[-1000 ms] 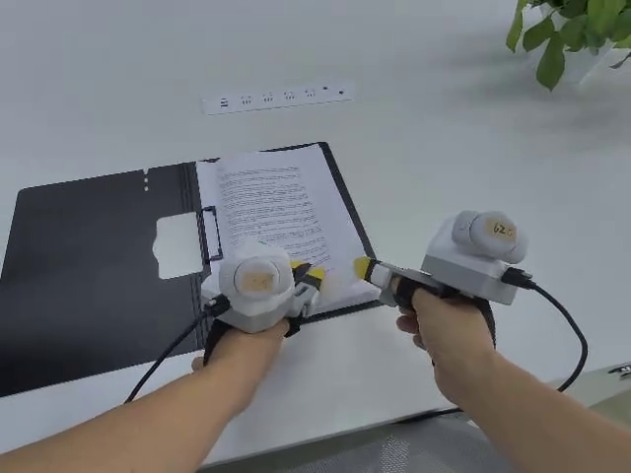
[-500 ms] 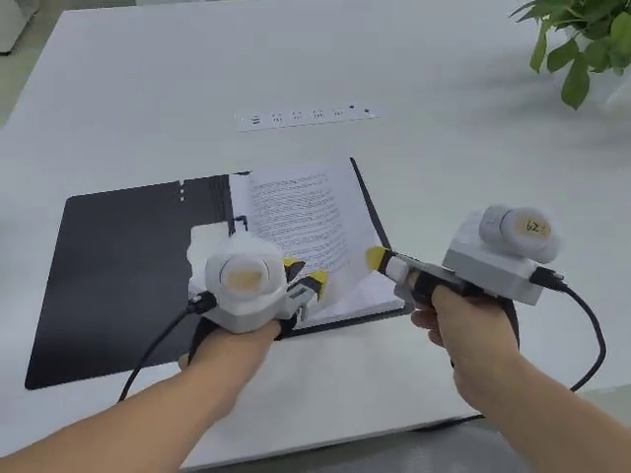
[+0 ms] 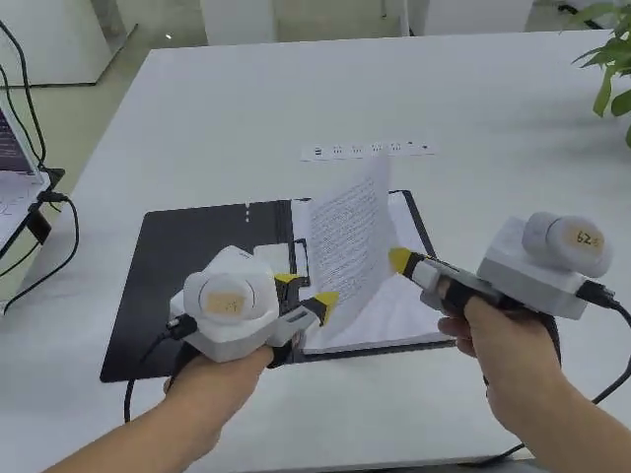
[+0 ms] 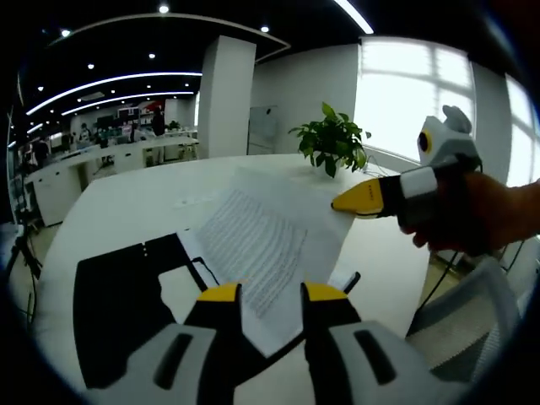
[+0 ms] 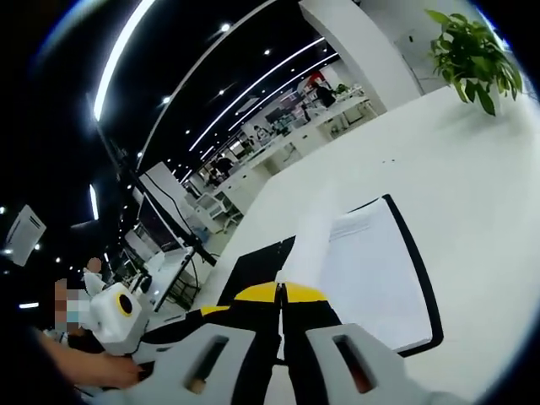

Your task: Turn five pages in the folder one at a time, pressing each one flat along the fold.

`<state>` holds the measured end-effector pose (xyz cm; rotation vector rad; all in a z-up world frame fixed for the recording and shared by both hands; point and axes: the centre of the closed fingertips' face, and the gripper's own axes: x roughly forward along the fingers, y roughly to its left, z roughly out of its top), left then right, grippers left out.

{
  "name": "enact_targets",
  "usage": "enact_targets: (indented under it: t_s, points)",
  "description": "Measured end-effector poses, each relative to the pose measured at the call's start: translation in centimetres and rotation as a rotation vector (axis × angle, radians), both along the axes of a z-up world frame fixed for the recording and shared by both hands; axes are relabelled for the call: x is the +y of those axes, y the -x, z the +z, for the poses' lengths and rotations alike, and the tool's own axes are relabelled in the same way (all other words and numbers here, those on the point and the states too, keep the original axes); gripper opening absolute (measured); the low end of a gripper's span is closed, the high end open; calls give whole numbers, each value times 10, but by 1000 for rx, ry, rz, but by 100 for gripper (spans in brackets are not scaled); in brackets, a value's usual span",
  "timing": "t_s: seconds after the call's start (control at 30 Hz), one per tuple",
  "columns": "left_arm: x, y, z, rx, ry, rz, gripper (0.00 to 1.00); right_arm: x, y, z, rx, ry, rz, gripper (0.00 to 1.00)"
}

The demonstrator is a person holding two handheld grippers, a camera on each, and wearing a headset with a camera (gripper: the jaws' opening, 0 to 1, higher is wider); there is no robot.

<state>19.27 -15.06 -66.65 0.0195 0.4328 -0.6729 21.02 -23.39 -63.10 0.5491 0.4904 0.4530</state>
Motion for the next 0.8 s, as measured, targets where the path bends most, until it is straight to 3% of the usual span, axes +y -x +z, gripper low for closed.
enact_targets:
  t_s: [0.37,0.57,0.8]
  points:
    - [66,26,26,-33,-5,66,28,73,4,12,-28,9,139,0]
    - [95,35,29,-33,-15,96,29,109,7,1,-5,33,206,0]
    - [129,45,21,-12,-28,149,29,146,13,-25,39,75,278,0]
